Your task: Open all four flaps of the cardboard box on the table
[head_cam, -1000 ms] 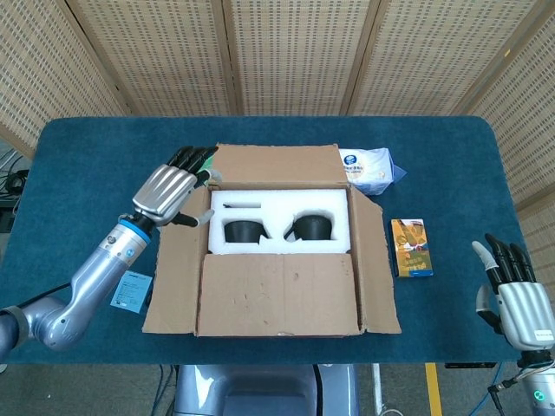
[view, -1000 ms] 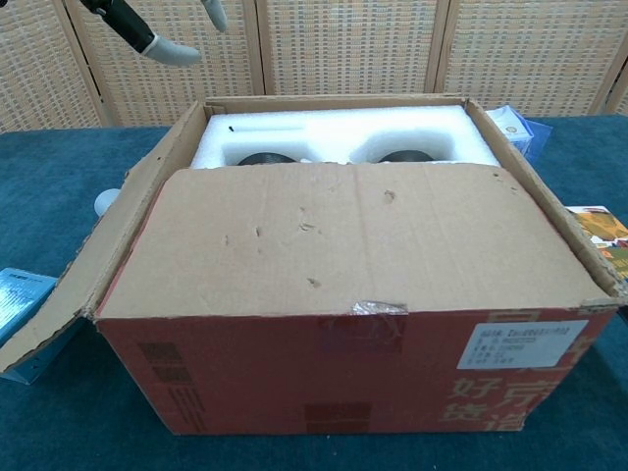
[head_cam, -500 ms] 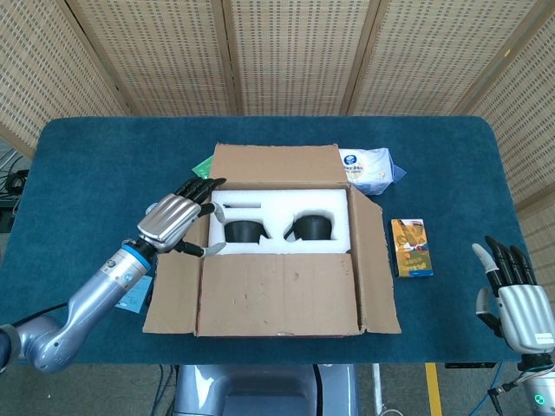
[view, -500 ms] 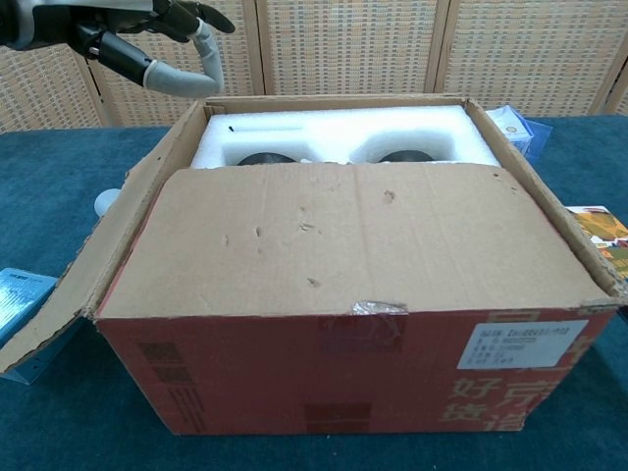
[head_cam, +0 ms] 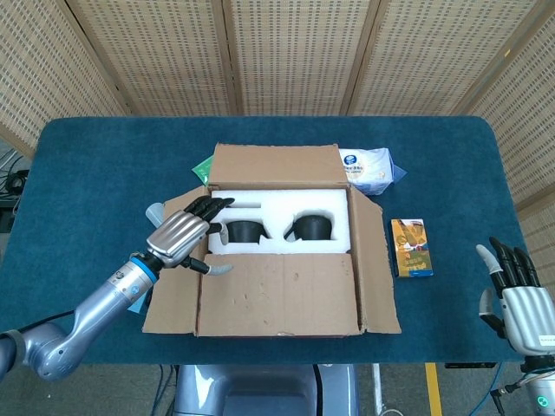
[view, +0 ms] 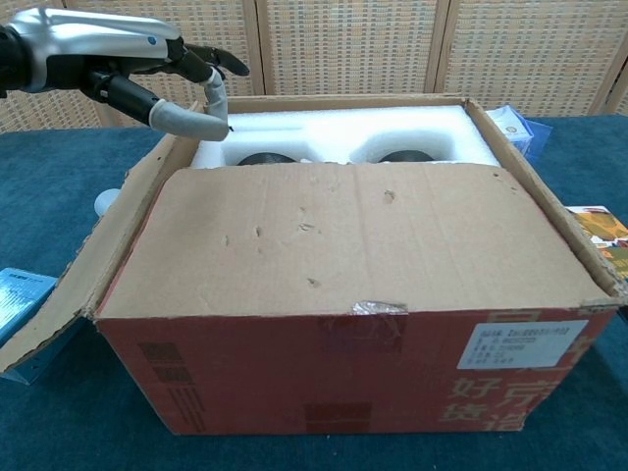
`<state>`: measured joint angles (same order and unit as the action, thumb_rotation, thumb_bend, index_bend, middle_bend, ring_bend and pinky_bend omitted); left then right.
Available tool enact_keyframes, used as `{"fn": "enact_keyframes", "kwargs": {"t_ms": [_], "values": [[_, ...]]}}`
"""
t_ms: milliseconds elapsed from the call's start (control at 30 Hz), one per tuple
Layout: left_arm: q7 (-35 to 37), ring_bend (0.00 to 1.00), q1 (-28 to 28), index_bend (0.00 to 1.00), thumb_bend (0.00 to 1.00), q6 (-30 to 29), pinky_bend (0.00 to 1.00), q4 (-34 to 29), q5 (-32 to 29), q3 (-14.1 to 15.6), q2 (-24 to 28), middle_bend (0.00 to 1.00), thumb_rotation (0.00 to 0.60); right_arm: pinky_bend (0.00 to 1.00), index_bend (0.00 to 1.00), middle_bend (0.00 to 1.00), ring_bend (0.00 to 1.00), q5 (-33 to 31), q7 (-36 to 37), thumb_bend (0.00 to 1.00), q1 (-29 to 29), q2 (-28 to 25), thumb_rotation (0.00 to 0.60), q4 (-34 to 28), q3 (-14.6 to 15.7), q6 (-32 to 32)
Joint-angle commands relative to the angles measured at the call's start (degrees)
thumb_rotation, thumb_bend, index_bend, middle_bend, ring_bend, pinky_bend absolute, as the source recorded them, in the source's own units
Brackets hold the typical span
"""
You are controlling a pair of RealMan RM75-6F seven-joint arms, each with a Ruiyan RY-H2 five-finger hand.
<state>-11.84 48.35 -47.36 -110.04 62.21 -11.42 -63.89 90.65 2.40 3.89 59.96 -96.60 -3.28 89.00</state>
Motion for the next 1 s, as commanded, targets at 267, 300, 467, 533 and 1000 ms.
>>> {"fn": "enact_keyframes", "kwargs": {"t_ms": [267, 300, 467, 533, 1000], "values": [[-1.8, 0.0, 0.2, 0.47, 0.18, -0.7, 0.0, 0.7, -0.6, 1.6, -1.4, 0.0, 0.245, 0.0, 0.0, 0.0, 0.0, -0.1, 0.3, 0.8, -0.1, 0.0, 0.6, 0.3, 0.0, 0.1], [-1.8, 0.0, 0.2, 0.47, 0.19, -0.8, 0.0, 0.8, -0.6, 1.7, -1.6, 0.0, 0.245, 0.0, 0.0, 0.0, 0.0, -0.2, 0.4, 0.8, -0.2, 0.0, 0.6, 0.3, 0.0, 0.1], [-2.1, 0.0, 0.4, 0.47, 0.18, -0.6, 0.0, 1.7, -1.4, 2.3, -3.0, 0.0, 0.247, 0.0, 0.0, 0.0, 0.0, -0.3, 0.6, 0.8, -0.2, 0.1, 0.6, 0.5, -0.1, 0.0], [-1.9, 0.0, 0.5, 0.47, 0.18, -0.5, 0.0, 1.9, -1.8, 2.5, -3.5, 0.0, 0.249, 0.0, 0.0, 0.0, 0.0, -0.4, 0.7, 0.8, -0.2, 0.1, 0.6, 0.6, -0.1, 0.0], [2.8, 0.0, 0.8, 0.5, 0.16, 1.2, 0.0, 0.7, -2.2, 1.7, -3.6, 0.0, 0.247, 0.0, 0.0, 0.0, 0.0, -0.8, 1.1, 0.8, -0.4, 0.2, 0.6, 1.1, -0.2, 0.1]]}}
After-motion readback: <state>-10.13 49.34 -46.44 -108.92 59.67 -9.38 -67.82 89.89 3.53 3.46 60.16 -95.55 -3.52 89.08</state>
